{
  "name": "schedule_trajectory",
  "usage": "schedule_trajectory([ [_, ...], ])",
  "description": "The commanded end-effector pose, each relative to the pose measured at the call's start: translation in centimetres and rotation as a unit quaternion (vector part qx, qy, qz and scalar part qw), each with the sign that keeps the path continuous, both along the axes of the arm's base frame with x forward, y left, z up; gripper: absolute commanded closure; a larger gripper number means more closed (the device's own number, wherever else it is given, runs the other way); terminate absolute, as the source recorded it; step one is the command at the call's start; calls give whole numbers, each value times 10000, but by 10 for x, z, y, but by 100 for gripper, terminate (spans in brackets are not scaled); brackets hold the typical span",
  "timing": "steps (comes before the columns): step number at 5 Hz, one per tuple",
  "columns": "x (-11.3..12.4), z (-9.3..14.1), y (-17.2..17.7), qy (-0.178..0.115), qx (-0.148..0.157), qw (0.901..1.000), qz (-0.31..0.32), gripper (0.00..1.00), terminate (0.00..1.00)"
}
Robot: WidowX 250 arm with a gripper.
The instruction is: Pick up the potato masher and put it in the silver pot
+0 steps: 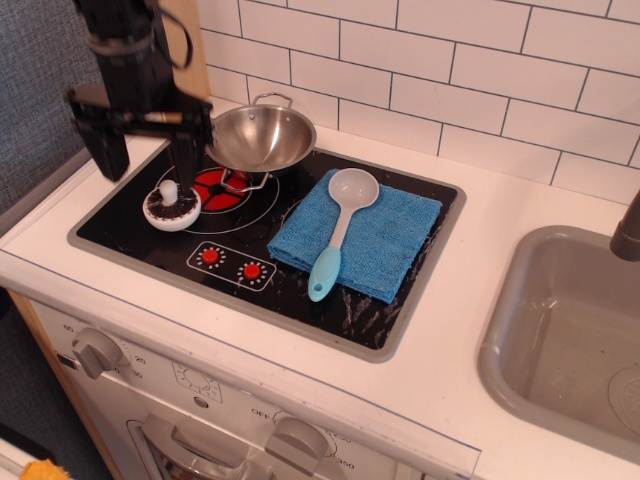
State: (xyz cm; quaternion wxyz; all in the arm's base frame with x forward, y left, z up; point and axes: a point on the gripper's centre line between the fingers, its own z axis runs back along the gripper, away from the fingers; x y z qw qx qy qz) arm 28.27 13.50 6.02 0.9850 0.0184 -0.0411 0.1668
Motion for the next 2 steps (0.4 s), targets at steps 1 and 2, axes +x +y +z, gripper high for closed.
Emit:
schedule_trajectory([
  [1,6,-16,7,63,39,9998,164,0,0],
  [2,8,-19,7,115,72,9998,111,100,0],
])
